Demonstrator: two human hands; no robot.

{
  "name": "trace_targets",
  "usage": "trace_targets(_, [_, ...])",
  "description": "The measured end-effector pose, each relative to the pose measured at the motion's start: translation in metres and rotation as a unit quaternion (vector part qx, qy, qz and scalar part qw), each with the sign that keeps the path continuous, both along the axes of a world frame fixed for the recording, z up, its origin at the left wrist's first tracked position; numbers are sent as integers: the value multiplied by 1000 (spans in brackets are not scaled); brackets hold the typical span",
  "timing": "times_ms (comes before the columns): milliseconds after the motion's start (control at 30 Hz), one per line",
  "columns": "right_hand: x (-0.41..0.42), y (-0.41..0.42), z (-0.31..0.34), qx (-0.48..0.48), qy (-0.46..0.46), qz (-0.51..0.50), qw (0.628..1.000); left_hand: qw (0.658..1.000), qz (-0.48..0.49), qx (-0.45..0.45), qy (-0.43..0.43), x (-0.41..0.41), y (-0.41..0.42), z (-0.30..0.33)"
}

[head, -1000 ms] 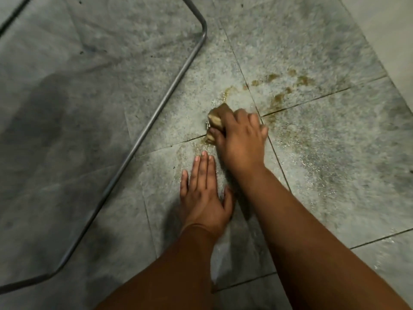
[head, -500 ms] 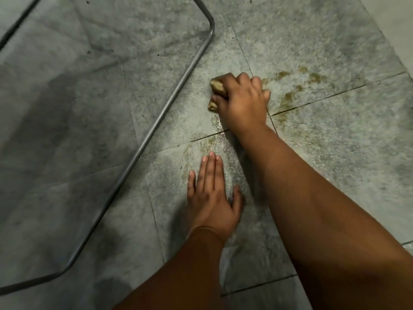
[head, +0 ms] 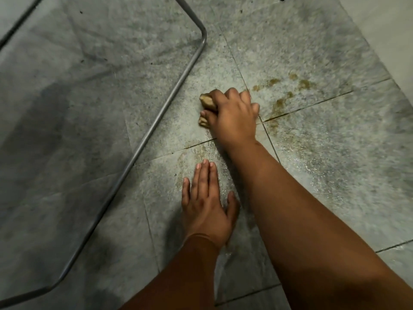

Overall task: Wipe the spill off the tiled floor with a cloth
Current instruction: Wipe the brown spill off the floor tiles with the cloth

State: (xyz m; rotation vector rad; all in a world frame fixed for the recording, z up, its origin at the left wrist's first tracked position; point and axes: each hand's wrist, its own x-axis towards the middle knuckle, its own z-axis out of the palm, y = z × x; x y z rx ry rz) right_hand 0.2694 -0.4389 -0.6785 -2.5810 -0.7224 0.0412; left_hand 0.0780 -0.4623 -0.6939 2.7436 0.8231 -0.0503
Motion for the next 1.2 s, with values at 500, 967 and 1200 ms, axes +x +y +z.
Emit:
trace_targets(500, [4,-25,3,-16,-1,15,1000,1000,4,-5,-27,1,0,2])
trace_targets(967, [-27,-100,2,-24,2,-104,994,1000,1,3,-29,0,-1,3])
trace_targets(1200, [-4,-99,8,-11,15,-121,993,999,2,5,-40,1,-1,2])
